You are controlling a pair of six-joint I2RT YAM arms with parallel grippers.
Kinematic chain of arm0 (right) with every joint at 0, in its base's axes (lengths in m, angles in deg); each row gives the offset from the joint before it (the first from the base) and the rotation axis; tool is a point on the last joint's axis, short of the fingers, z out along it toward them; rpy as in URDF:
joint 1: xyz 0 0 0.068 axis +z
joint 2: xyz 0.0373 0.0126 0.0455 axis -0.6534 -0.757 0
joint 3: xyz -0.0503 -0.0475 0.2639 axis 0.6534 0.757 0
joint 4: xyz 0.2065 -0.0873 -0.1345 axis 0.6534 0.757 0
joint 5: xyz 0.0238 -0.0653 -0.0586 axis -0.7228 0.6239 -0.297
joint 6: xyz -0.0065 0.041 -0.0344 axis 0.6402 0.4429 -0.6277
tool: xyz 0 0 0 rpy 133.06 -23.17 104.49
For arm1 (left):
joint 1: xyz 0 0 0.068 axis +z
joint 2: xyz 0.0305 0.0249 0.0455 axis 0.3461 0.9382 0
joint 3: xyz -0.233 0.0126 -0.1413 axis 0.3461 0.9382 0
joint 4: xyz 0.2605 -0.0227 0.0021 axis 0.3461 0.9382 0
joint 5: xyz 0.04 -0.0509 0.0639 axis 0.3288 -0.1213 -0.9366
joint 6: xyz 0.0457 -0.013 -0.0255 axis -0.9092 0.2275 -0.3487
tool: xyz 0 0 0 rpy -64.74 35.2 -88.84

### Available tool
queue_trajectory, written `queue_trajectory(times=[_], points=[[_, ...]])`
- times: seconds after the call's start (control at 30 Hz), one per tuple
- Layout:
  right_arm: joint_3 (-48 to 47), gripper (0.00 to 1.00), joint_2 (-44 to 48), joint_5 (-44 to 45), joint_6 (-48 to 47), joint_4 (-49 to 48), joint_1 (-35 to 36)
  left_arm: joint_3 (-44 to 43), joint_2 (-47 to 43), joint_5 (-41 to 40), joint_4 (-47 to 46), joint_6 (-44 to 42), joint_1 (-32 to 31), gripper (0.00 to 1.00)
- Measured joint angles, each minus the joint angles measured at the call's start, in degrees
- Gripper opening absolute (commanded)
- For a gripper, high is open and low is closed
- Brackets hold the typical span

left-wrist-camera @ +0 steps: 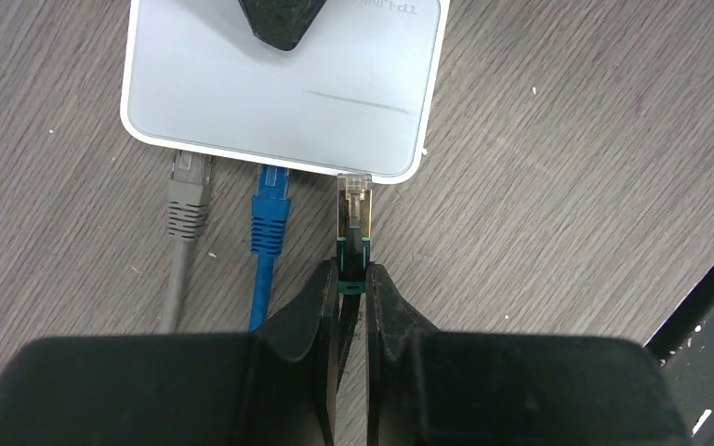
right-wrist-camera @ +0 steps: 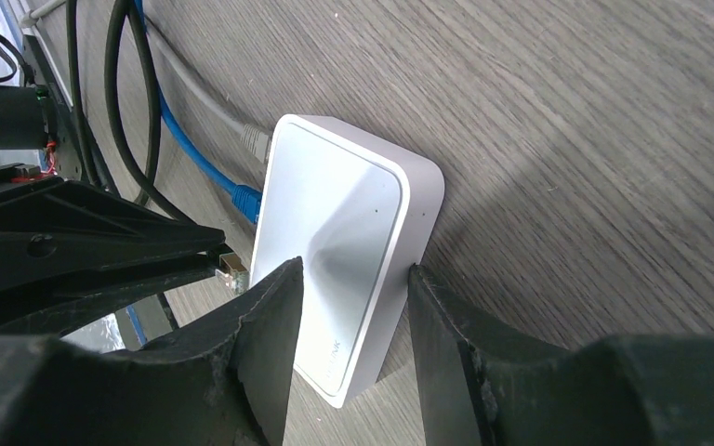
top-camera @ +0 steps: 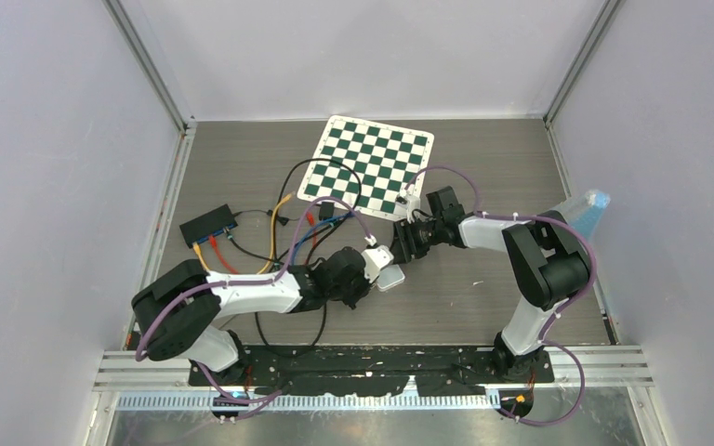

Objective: Insert the plug into the switch port
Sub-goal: Insert the connector into the switch port.

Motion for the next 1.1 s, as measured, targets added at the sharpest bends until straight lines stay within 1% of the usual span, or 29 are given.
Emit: queue_trajectory(times=[0.27, 0.37, 0.43, 0.53, 0.7, 0.9, 1.1], points=[[-0.5, 0.54, 0.0, 0.3, -0.1, 1.0, 0.1, 0.5, 0.0, 0.5, -0.9, 0.1, 0.2, 0.0], [-0.6, 0.58, 0.0, 0.5, -0.1, 1.4, 0.1, 0.7, -0.5, 0.4, -0.9, 0.2, 0.2, 0.0], [-0.9, 0.6, 0.0, 0.5, -0.1, 1.7, 0.1, 2.0, -1.7, 0.4, -0.7, 0.3, 0.2, 0.0], [-1.3, 0.61, 0.0, 0.7, -0.1, 2.0, 0.1, 4.7, -3.7, 0.3, 0.3, 0.3, 0.2, 0.0], [-1.5, 0.6, 0.0, 0.9, -0.2, 2.1, 0.2, 5.5, -3.8, 0.2, 0.0, 0.1, 0.2, 0.0], [-1.5, 0.56, 0.0, 0.9, -0.3, 2.3, 0.2, 5.5, -3.2, 0.3, -1.2, 0.2, 0.2, 0.0], [-1.5, 0.55, 0.0, 0.9, -0.3, 2.9, 0.2, 4.3, -1.9, 0.3, -1.3, 0.0, 0.4, 0.0]])
